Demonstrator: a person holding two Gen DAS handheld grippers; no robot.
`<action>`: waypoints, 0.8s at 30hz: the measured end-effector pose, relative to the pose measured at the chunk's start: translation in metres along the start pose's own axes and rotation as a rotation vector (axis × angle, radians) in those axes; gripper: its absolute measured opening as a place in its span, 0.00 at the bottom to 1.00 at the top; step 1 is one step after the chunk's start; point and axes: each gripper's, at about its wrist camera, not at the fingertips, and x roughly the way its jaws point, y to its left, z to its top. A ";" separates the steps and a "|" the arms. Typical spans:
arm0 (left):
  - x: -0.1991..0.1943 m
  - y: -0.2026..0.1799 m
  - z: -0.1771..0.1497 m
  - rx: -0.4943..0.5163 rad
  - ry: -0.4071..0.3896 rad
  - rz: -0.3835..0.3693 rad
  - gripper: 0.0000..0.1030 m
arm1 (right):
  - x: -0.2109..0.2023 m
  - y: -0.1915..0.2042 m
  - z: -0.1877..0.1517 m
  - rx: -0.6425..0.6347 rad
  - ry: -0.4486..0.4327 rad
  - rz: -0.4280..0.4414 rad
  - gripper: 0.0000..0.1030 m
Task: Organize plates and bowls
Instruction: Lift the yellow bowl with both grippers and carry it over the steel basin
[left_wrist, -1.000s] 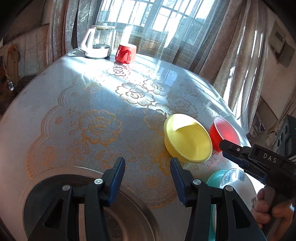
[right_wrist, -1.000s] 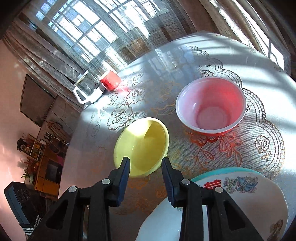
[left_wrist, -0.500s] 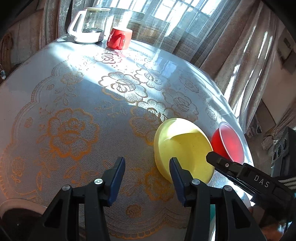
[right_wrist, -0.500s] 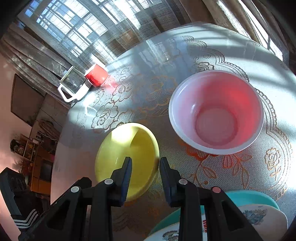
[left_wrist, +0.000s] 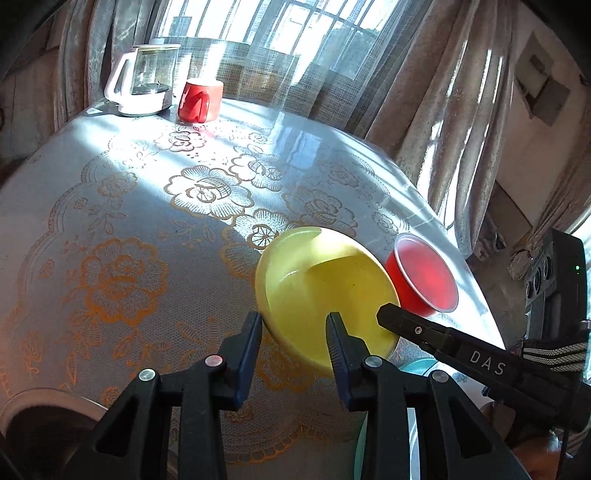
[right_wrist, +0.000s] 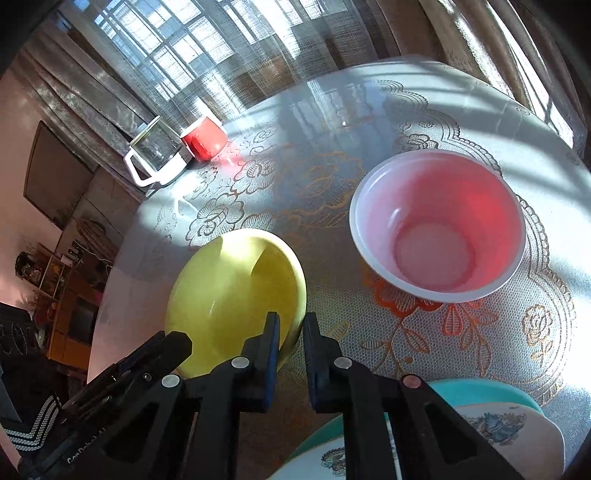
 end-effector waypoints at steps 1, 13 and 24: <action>-0.004 0.000 -0.003 -0.002 -0.004 -0.001 0.34 | -0.003 0.001 -0.002 -0.002 -0.004 0.007 0.12; -0.060 -0.003 -0.036 0.052 -0.093 0.021 0.35 | -0.036 0.024 -0.031 -0.045 -0.052 0.078 0.12; -0.112 0.008 -0.071 0.050 -0.149 0.012 0.38 | -0.059 0.044 -0.065 -0.056 -0.065 0.154 0.12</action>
